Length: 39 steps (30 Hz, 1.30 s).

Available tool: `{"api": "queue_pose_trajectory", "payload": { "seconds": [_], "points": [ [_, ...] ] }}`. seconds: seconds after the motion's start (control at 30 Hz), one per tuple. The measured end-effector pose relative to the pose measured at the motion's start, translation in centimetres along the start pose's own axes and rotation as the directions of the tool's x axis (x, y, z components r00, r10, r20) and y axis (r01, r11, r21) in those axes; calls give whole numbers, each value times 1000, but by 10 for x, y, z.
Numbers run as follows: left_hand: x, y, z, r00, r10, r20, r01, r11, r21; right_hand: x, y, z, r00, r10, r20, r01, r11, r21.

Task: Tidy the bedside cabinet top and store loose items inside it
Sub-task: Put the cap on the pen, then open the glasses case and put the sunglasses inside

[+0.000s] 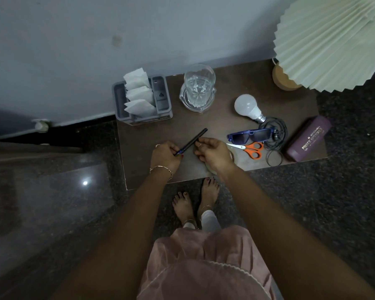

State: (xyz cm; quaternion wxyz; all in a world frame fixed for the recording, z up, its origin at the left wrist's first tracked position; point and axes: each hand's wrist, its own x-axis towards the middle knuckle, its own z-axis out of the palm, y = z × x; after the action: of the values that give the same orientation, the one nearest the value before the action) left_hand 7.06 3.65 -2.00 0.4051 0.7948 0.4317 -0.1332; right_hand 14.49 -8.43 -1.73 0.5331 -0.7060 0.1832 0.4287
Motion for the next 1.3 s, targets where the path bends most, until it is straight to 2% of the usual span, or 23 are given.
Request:
{"api": "queue_pose_trajectory", "payload": {
  "seconds": [0.1,0.23,0.37,0.47,0.57,0.77,1.0,1.13,1.3],
  "points": [
    [-1,0,-1,1000,4,6,-4,1000,15,-6,2,-11,996,-27,-85,30,999,35],
    [-10,10,0,999,38,-22,-37,999,30,-21,15,-42,921,-189,-340,97,958,-270],
    [-27,24,13,999,46,15,-47,998,30,-41,30,-67,853,-224,-472,41,929,-367],
    [-36,31,29,995,47,83,-46,999,-13,-41,41,-73,869,-211,-448,22,920,-391],
    [-40,34,46,992,28,125,-19,997,-72,-32,48,-70,889,-269,-371,82,890,-448],
    [-42,30,53,1000,23,-5,-23,995,-93,-24,45,-57,915,-328,-235,191,865,-464],
    [-43,25,53,998,-19,-64,11,992,-123,-29,36,-61,932,-354,-83,273,832,-484],
    [-59,43,54,995,12,-102,-19,998,-63,-30,34,-83,924,-362,-121,248,810,-531],
    [-65,76,70,979,190,-74,-184,979,83,-30,20,-125,885,-402,-233,205,788,-581]
  ]
}}
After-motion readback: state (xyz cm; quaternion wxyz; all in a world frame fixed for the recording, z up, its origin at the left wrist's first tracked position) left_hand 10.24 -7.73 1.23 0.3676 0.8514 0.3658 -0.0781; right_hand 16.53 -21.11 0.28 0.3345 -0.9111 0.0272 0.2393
